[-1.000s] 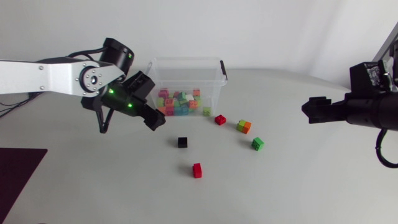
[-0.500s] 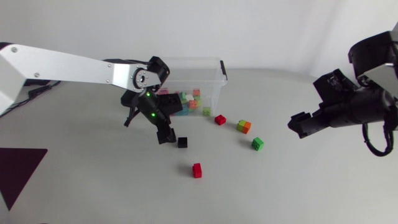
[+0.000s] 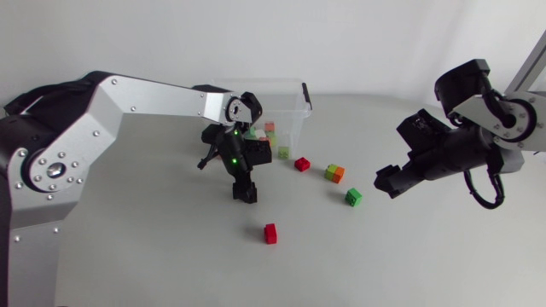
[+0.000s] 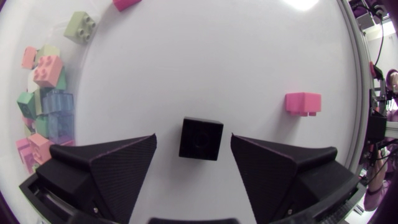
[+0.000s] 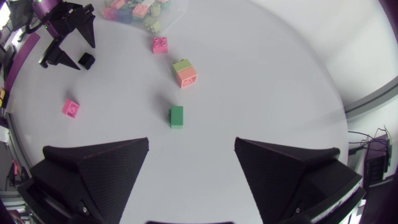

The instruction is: Place the duplo bricks in the container

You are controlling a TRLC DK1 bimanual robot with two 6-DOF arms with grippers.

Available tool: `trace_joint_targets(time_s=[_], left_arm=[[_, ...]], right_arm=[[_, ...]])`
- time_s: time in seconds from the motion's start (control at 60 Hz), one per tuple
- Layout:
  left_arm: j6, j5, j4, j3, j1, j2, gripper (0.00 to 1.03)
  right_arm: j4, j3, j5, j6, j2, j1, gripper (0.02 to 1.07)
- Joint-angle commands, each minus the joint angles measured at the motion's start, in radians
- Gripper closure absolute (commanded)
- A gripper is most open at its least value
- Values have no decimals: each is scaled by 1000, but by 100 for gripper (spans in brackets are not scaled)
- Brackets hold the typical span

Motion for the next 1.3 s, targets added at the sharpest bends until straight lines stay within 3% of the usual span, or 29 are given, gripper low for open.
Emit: trace_joint_targets(time_s=[0.0, 0.283, 0.383, 0.467, 1.0, 1.05, 1.283], left_arm=[[30, -10, -20, 43, 0, 51, 38], [25, -64, -20, 40, -23, 102, 54], [24, -59, -43, 51, -17, 99, 65], [27, -42, -53, 45, -7, 80, 65], [-56, 131, -69, 48, 97, -269, 65], [-67, 151, -69, 62, 112, -277, 65], [-156, 223, 2, 117, 172, -288, 65]], right_arm=[[2, 22, 3, -14, 22, 12, 7], [34, 2, 5, -11, 39, 29, 7], [50, -4, 8, -3, 46, 55, 8], [71, -5, 8, -3, 72, 75, 13], [69, 136, 63, 75, 410, 118, 17], [76, 142, 63, 75, 433, 115, 22], [99, 177, 100, 75, 516, 118, 25]])
